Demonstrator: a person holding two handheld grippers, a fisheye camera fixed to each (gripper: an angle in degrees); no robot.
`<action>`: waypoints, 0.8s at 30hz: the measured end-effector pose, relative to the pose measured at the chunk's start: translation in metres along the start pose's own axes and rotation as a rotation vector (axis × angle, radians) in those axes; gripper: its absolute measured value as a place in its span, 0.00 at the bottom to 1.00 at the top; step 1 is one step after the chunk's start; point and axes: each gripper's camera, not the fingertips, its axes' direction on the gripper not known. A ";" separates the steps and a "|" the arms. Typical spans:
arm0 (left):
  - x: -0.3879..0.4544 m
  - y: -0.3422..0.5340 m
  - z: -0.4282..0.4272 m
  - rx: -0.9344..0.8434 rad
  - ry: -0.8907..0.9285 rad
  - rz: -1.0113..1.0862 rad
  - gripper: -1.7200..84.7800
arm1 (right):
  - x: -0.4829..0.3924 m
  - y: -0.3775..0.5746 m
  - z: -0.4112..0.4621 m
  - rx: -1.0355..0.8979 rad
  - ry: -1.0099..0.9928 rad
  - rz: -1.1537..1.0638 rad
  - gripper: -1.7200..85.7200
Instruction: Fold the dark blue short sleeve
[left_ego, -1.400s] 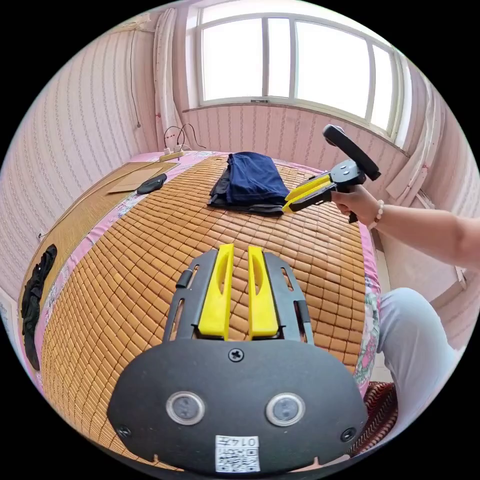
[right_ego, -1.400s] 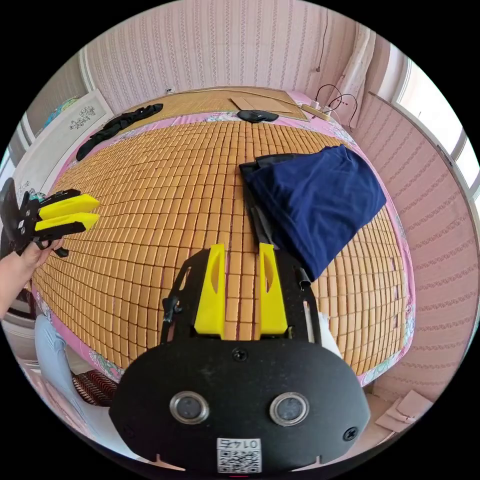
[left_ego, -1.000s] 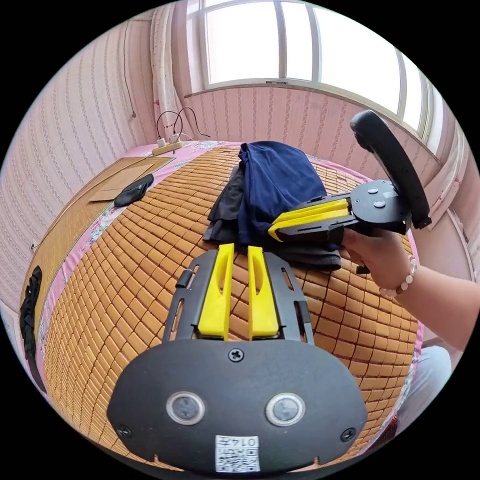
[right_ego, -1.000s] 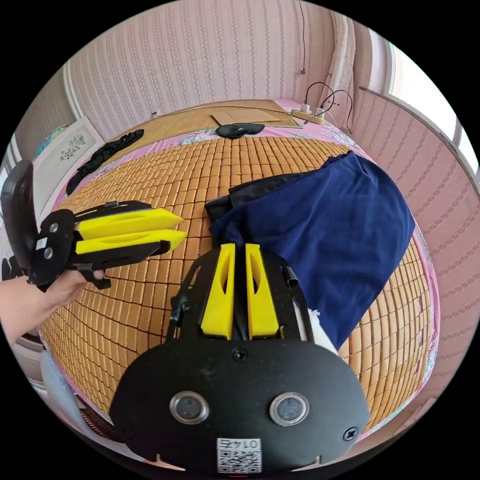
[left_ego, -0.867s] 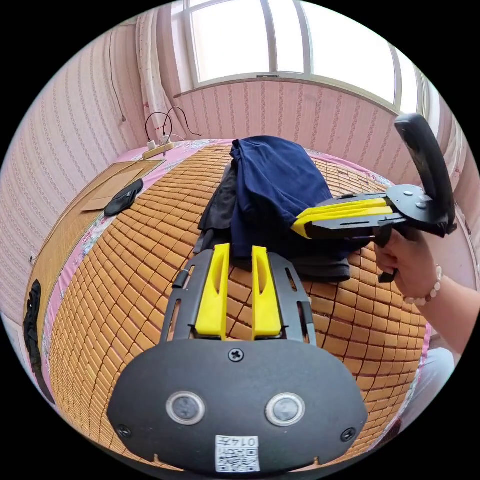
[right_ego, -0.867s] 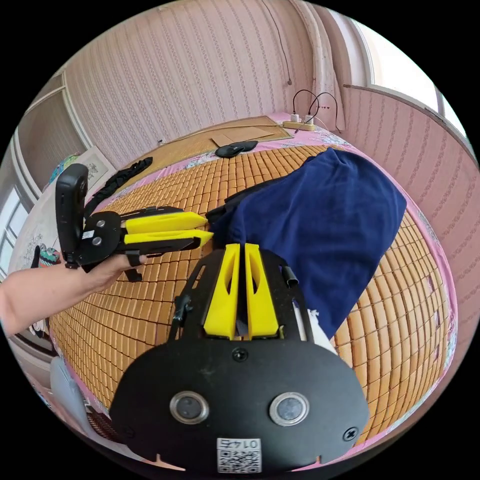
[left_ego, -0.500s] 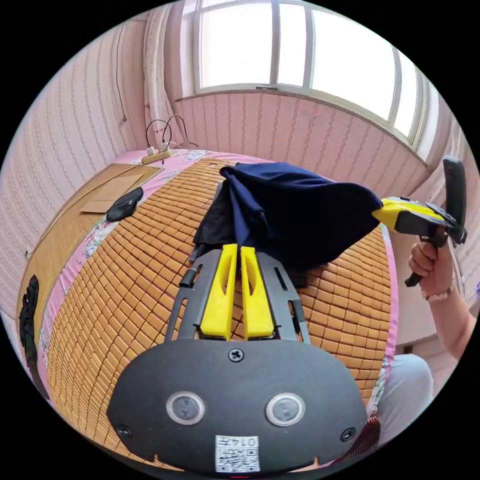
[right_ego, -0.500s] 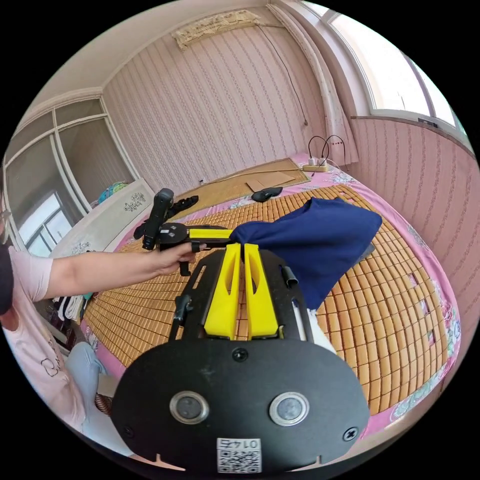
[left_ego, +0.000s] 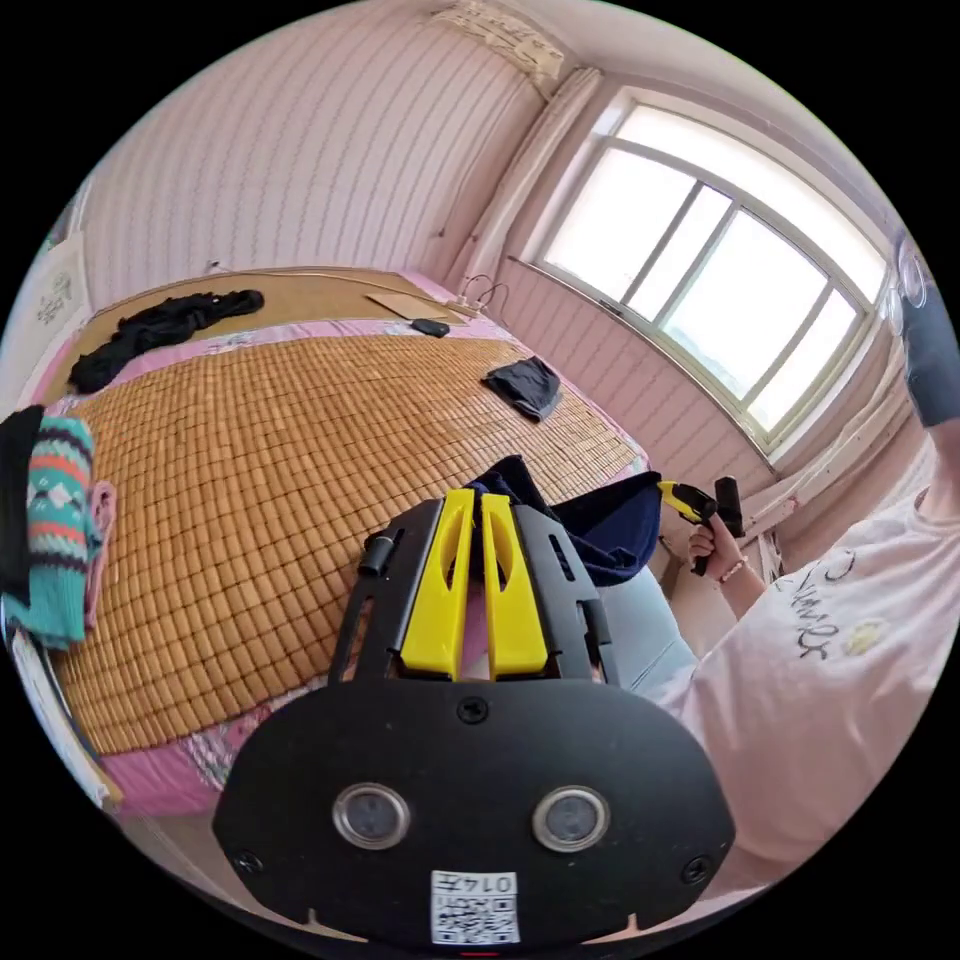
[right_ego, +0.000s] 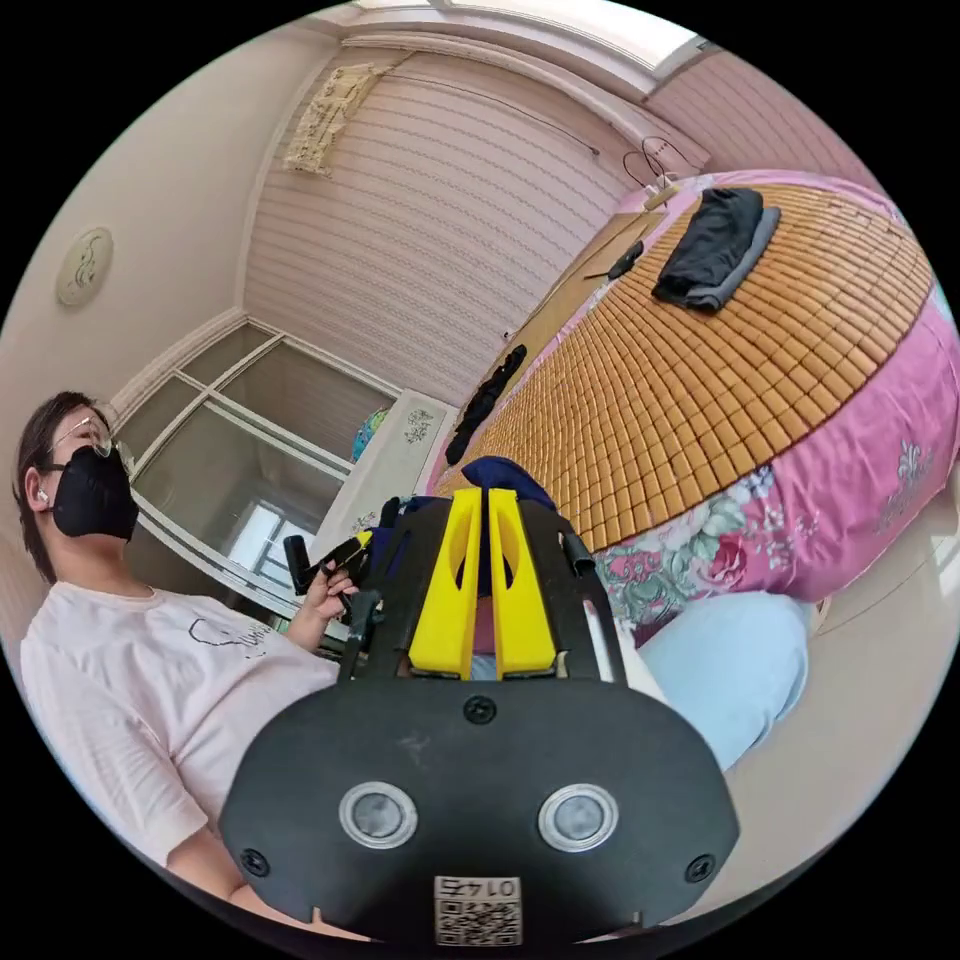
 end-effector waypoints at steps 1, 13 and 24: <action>-0.003 0.020 -0.021 0.007 -0.035 -0.034 0.01 | 0.001 0.013 0.005 -0.034 -0.031 0.041 0.03; 0.055 0.185 -0.325 0.706 -0.173 -0.079 0.01 | -0.152 -0.032 -0.016 -0.080 -0.204 -0.502 0.03; 0.132 0.204 -0.468 1.030 -0.171 0.361 0.01 | -0.259 -0.049 -0.100 0.183 -0.513 -0.840 0.02</action>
